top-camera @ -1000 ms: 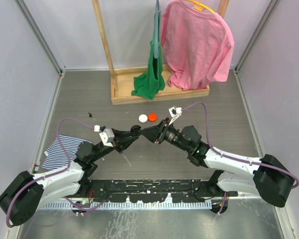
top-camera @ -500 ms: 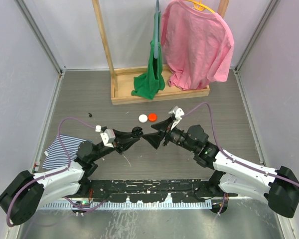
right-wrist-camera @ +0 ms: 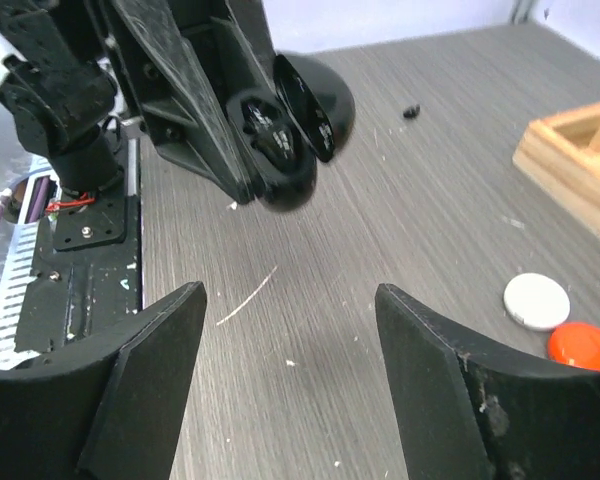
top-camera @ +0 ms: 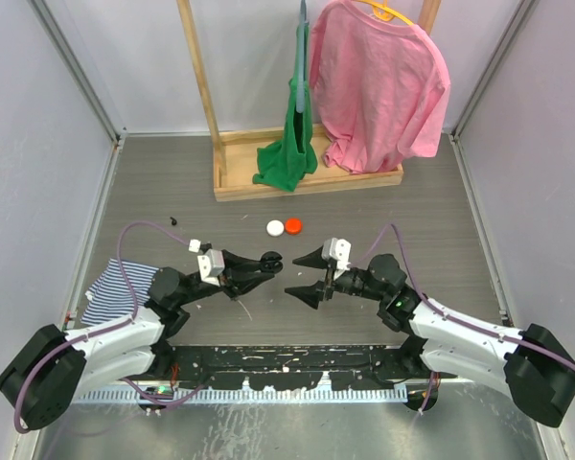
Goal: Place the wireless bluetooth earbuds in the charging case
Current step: Place the earbud in the charging case, then adjust the charging case.
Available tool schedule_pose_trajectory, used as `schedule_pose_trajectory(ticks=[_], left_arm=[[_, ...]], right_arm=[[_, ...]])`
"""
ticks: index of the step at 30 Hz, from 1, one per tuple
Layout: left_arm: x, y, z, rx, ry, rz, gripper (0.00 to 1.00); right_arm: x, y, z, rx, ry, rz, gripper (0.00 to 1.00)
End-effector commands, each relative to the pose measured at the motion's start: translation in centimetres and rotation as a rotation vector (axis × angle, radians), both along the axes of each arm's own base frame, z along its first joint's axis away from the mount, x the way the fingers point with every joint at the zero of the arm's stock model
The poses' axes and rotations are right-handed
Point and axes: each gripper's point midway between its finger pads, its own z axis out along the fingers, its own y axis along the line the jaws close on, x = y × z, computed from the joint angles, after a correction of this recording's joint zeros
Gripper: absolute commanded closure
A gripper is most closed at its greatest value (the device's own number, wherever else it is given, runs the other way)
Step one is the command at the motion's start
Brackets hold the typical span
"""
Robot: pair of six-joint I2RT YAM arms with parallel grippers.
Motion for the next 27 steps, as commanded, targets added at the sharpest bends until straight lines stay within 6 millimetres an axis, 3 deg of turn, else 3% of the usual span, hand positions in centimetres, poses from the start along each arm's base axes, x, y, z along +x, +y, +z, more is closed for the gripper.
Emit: schedule_pose_trajectory(ticks=[1,22,27], left_arm=[[-1.2,-0.8,2.8,-0.045,-0.072,-0.092,0.96],[-2.3,-1.4,3.0,-0.045,-0.075,-0.164,0.96],[-2.3,-1.4,3.0,-0.052,-0.072,-0.164,0.96]], right_arm=[[-0.7,0.8,4.0,0.085,-0.207,0.09,0.27],[-0.8,1.7,6.2,0.178,-0.205,0.161,0.46],[-1.0,2.0,5.9,0.187,-0.178,0.184,0.49]])
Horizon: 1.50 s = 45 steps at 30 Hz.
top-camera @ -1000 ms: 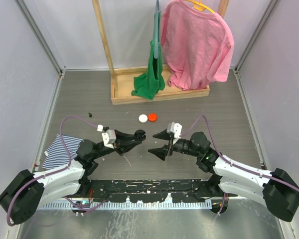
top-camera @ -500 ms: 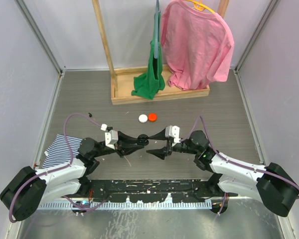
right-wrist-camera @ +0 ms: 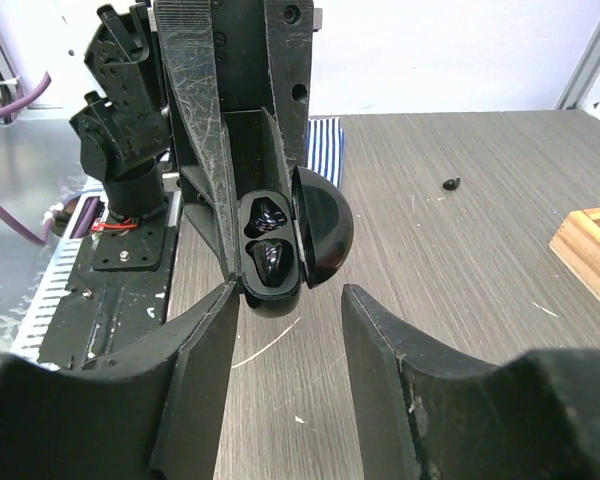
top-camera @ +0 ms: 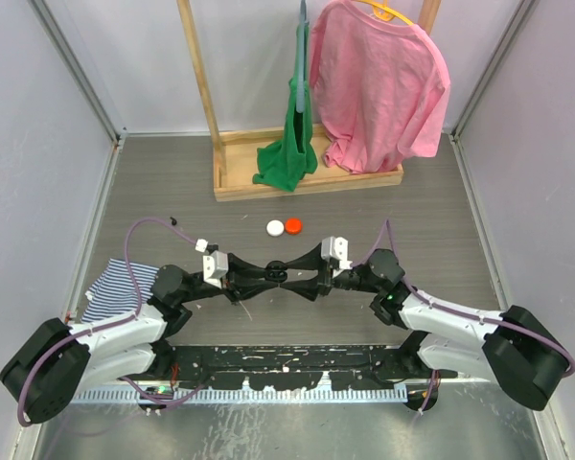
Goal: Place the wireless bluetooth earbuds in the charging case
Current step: Adjust the charging case.
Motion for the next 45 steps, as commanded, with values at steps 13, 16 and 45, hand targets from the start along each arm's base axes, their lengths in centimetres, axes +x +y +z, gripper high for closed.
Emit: schedule_pose_trajectory(ticks=[13,16,45], left_arm=[[-0.5,-0.2,3.7,-0.094,-0.1,-0.025,0.96],[-0.7,-0.2,3.7,-0.094,-0.103,-0.033,0.95],[0.1,0.3,4.0,-0.102,-0.075,0.033,0.71]], right_arm=[[-0.4,0.6,3.1,0.097,-0.042,0.071,0.64],[-0.4,0.4,3.1,0.095,-0.046,0.08,0.69],[0.2,-1.2,3.1,0.041,-0.06,0.109,0.86]])
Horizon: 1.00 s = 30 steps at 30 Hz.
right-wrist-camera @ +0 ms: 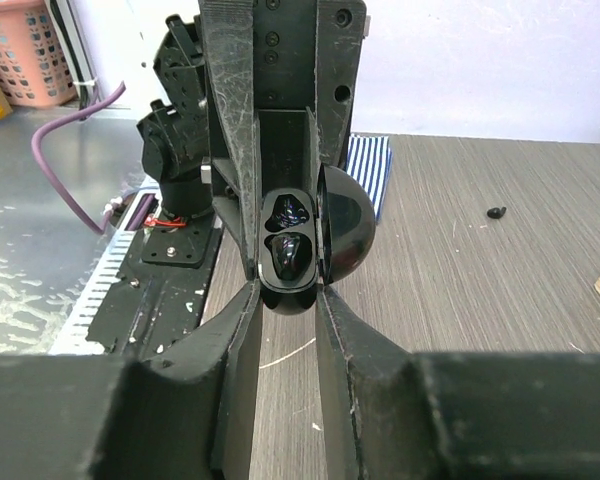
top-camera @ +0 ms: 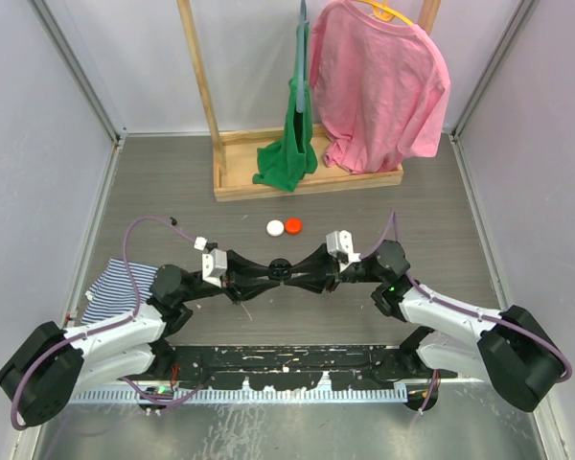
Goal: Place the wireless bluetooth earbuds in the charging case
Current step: Adjust the charging case.
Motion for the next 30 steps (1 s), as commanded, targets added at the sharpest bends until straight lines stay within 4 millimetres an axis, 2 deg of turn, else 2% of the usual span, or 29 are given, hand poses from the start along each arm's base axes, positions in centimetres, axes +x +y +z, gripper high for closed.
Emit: schedule_pose_trajectory(ticks=[1,7,12,17,23,30], left_arm=[[0.43,0.75,2.26,-0.068,-0.076,0.046,0.7],[0.51,0.77,2.24,-0.068,-0.073,0.05,0.69],[0.49,0.61,2.18,-0.062,-0.071,0.042,0.75],[0.36,0.15,1.99,-0.051,-0.057,0.009,0.85],[0.37,0.01,1.98,-0.059,-0.05,0.002,0.89],[0.47,0.19,2.22,-0.078,-0.051,0.015,0.9]], right_arm=[[1.02,-0.5,1.88,0.036,-0.061,-0.042,0.86],[1.1,-0.51,1.7,0.03,-0.057,-0.044,0.86],[1.09,-0.39,1.71,0.027,-0.051,-0.036,0.85],[1.01,-0.33,2.19,0.051,-0.036,-0.03,0.72],[1.08,-0.15,2.58,0.077,-0.014,-0.026,0.58],[1.04,0.11,2.6,0.088,0.012,-0.011,0.55]])
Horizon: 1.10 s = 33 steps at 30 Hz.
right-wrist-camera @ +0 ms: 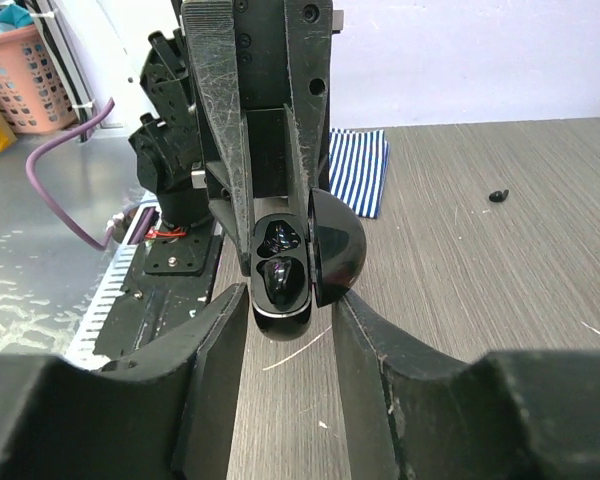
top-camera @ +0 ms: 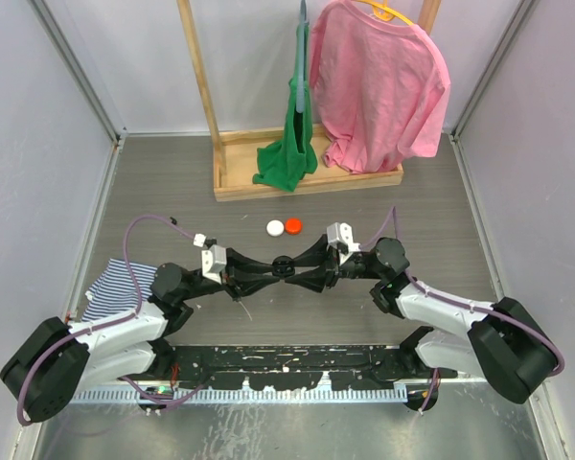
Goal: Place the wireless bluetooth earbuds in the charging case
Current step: Adjust the charging case.
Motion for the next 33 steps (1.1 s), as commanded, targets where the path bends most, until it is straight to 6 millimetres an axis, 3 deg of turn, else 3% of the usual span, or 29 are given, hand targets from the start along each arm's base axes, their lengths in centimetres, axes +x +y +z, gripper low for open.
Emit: schedule_pose_trajectory(ticks=[1,33], left_arm=[[-0.19,0.18,2.44,-0.073,-0.072,0.001,0.9],[0.07,0.83,3.2,-0.128,-0.07,0.046,0.89]], right_arm=[[0.11,0.24,2.88,0.082,-0.064,0.003,0.55],[-0.17,1.06,3.36,0.12,-0.039,0.052,0.61]])
